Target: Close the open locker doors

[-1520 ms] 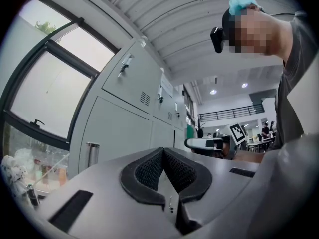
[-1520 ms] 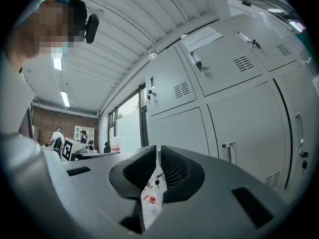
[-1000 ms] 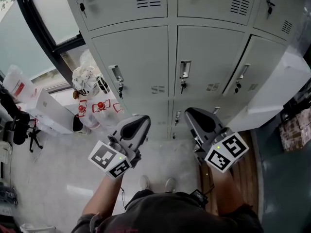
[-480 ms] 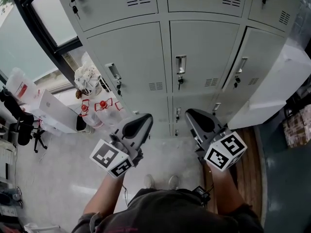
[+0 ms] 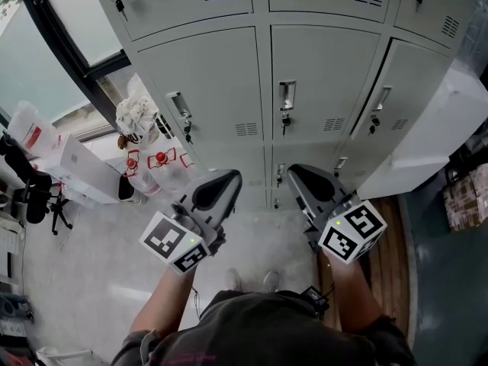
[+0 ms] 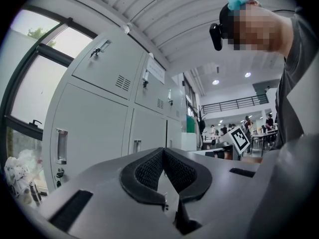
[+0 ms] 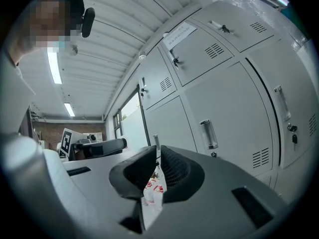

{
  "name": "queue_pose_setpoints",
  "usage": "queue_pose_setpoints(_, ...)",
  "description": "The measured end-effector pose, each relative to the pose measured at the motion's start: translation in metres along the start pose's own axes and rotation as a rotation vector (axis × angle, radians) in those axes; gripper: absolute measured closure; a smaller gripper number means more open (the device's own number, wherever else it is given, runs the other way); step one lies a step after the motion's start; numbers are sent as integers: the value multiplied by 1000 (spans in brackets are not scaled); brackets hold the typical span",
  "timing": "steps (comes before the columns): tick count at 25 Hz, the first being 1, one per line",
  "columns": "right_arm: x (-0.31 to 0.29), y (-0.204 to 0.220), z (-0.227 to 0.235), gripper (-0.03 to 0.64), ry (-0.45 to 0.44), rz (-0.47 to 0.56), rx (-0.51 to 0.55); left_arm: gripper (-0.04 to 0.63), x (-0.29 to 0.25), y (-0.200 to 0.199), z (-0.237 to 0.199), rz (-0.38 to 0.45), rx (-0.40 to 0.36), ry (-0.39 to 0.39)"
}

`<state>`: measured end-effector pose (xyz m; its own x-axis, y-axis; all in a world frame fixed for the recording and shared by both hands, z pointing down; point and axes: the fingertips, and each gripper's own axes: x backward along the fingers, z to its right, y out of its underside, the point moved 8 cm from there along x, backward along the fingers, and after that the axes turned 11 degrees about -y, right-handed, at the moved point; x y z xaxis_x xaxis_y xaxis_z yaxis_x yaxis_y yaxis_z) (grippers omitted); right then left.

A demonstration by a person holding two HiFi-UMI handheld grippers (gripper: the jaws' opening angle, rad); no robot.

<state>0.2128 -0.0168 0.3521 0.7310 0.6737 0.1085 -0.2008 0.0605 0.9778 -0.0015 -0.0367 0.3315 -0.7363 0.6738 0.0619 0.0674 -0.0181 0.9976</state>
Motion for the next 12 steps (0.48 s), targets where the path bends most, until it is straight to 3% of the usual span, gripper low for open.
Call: queue_pose_setpoints(12,-18,-3,5,583,-14,-11,6,586,-3,-4,-14,16,3,-9)
